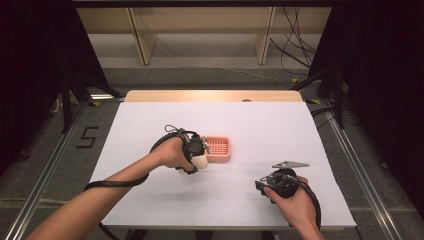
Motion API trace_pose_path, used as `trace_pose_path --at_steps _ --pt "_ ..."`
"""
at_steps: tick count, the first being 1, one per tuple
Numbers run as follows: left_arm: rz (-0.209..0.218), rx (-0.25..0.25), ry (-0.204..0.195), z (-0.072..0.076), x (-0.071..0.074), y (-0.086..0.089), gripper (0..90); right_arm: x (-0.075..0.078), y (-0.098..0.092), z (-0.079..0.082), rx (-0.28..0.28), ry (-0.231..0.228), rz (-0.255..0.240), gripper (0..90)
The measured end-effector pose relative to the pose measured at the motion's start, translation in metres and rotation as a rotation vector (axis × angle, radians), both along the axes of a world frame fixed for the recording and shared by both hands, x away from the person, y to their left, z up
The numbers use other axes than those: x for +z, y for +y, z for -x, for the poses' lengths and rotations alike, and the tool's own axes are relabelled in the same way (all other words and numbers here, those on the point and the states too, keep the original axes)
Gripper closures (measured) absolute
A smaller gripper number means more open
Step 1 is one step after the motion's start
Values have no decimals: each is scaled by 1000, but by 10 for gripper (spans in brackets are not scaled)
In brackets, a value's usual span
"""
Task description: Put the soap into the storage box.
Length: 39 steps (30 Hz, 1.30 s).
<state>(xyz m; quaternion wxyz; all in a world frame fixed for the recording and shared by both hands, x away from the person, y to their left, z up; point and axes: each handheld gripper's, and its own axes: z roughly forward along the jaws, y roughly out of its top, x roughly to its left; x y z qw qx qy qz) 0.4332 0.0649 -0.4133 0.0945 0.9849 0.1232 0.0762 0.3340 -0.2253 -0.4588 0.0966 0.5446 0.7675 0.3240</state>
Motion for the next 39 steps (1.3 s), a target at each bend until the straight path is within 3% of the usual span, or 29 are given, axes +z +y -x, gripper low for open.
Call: trace_pose_path --at_steps 11,17,26,30,39 --pt "8 -18 1 -7 0 -6 496 -1 0 -1 -9 0 7 511" --pt "9 -26 -5 -11 2 -8 496 0 2 0 -33 29 10 511" --pt "19 -38 -13 -13 4 -12 496 0 -3 0 13 19 0 511" --pt "9 -47 -16 -15 6 -12 496 -1 -2 0 8 19 8 511" --pt "29 -44 -38 -19 10 -13 496 0 -3 -1 18 26 -2 511"
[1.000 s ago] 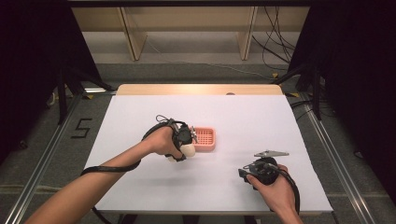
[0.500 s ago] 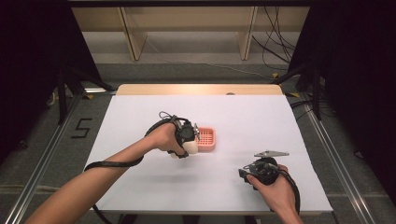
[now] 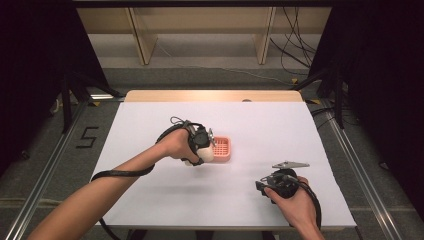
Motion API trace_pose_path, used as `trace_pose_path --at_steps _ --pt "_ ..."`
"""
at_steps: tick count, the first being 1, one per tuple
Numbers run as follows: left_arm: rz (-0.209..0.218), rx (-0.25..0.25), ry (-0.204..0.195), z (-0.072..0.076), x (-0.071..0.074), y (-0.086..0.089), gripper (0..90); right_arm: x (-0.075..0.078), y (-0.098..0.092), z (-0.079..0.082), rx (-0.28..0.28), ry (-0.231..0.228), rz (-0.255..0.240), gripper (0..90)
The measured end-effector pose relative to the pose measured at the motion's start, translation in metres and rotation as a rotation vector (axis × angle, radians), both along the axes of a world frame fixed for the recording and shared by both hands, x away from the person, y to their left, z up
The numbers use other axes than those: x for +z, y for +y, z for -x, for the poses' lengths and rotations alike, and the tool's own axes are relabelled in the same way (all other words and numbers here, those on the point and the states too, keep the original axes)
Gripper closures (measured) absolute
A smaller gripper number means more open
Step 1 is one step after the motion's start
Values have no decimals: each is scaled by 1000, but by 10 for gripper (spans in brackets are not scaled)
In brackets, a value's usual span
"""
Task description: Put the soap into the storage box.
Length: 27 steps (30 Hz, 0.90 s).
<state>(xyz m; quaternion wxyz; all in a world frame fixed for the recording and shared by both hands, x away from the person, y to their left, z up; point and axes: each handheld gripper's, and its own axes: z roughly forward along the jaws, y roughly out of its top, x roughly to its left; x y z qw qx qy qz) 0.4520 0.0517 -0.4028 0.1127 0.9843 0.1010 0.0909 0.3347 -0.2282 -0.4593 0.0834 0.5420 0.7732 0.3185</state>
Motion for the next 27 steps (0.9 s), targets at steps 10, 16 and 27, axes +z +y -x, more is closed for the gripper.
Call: trace_pose_path --at_steps 10,16,27 --pt "-8 -21 -3 -3 0 -5 496 0 0 0 -4 -15 4 511" --pt "-2 -14 -14 -6 -1 -5 496 -2 0 0 -6 -41 -3 510" --pt "4 -5 -20 -11 0 -7 496 -1 -1 2 -34 -38 4 508"
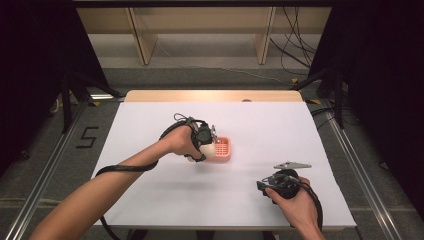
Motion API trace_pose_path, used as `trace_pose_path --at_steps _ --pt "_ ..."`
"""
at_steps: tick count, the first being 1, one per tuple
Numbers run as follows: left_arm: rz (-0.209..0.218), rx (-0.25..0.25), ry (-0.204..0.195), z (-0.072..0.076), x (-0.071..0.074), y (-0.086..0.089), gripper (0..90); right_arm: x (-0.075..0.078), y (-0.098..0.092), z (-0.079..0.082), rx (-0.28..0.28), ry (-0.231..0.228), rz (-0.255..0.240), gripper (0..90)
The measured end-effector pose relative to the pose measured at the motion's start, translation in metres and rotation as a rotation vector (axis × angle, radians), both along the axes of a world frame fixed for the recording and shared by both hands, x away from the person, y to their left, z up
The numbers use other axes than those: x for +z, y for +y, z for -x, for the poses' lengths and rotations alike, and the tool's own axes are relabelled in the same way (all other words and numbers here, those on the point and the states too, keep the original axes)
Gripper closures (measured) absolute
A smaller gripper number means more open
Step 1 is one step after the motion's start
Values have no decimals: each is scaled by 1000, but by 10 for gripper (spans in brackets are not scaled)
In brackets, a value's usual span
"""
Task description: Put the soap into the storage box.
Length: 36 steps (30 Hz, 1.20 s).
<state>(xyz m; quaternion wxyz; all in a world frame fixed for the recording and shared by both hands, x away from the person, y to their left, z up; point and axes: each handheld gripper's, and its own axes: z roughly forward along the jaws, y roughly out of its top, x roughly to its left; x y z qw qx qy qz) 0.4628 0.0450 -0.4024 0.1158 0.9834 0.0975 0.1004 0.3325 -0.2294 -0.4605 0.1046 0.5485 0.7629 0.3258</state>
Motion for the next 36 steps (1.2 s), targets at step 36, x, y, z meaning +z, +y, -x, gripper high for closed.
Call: trace_pose_path --at_steps 36 --pt "8 -31 -27 -16 1 -7 496 2 -6 9 -25 11 -20 507"
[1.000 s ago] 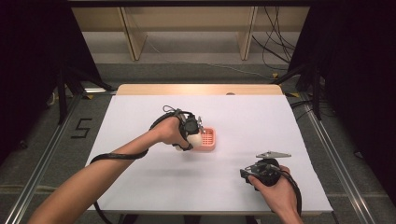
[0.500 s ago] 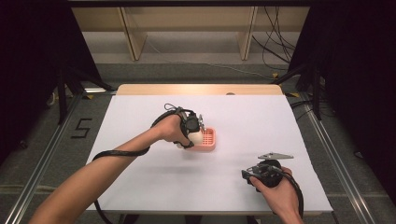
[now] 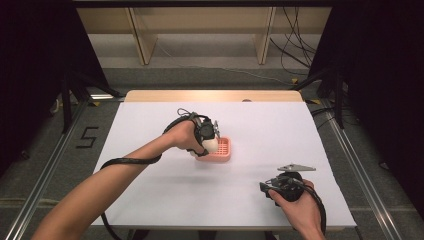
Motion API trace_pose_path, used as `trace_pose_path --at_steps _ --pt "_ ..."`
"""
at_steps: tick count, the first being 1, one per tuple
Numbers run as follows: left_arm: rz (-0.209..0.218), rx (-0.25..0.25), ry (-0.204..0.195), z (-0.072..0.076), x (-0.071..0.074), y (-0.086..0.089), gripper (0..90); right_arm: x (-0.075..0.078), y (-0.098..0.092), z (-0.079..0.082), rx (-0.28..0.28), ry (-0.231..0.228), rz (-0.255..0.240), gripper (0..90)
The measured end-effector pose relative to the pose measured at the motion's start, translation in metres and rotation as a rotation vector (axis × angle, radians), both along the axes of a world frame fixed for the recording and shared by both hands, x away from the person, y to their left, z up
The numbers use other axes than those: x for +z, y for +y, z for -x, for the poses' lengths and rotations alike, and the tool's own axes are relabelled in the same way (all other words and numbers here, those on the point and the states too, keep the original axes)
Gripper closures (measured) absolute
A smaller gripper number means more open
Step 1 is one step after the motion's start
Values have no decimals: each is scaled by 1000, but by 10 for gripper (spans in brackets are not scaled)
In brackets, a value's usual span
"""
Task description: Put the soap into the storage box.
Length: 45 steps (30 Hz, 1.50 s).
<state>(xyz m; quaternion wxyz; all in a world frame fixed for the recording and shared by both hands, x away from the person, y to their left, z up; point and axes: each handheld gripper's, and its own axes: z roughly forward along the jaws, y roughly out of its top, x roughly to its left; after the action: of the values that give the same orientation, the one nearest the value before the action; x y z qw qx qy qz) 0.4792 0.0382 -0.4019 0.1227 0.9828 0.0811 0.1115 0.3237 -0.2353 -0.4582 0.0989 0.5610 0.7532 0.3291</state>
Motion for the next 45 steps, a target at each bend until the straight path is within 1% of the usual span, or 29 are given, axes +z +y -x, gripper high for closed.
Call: trace_pose_path --at_steps 1,2,4,5,8,12,18,19,21,27,28,29,31,32,34,39,40,41,42,43,45 --pt "0 0 0 0 0 0 496 0 0 0 0 0 0 506" --pt "-1 0 0 0 -1 -1 496 -1 -1 -1 8 -12 5 506" --pt "-7 -2 2 0 -1 -1 496 -1 -1 -1 11 -19 8 506" --pt "-7 -6 -3 -1 -1 -2 496 -2 -2 -2 15 -19 18 506" --pt "-2 -5 -11 -2 -1 -2 496 -2 -2 -2 14 -18 17 506" --pt "-5 -20 -6 -3 0 -3 495 -2 -2 -1 12 -20 23 506" --pt "-4 -23 -8 -5 -2 -4 495 -1 -2 -1 16 -18 19 506" --pt "-4 -22 -10 -5 -2 -4 495 -1 -1 -1 8 -17 10 506" --pt "-2 -22 -11 -6 -3 -4 495 -1 -1 -1 13 -17 7 506" --pt "-1 -31 -16 -9 -4 -5 495 -2 -1 -1 14 -17 9 505" --pt "-2 -33 -19 -10 -5 -5 495 -2 -1 -2 25 -27 6 506" --pt "0 -31 -19 -10 -5 -5 495 0 0 0 10 0 0 505" --pt "1 -33 -20 -11 -6 -5 495 -1 0 0 12 -4 1 505" --pt "0 -34 -20 -11 -6 -5 495 -1 1 -1 1 -5 2 505" --pt "-2 -43 -22 -12 -6 -6 495 -1 1 -1 1 -4 2 505" --pt "0 -42 -20 -13 -8 -6 495 -1 1 -1 3 -6 2 505" --pt "0 -42 -21 -13 -8 -6 495 -1 1 0 -1 0 1 505" --pt "0 -44 -23 -13 -9 -6 495 -1 0 0 7 -1 13 505" --pt "1 -44 -24 -14 -9 -6 495 -1 0 0 7 -1 13 505" --pt "3 -36 -20 -14 -10 -7 495 -1 0 0 5 0 -1 505" --pt "3 -37 -22 -15 -11 -7 495 -1 1 -1 0 -2 4 504"
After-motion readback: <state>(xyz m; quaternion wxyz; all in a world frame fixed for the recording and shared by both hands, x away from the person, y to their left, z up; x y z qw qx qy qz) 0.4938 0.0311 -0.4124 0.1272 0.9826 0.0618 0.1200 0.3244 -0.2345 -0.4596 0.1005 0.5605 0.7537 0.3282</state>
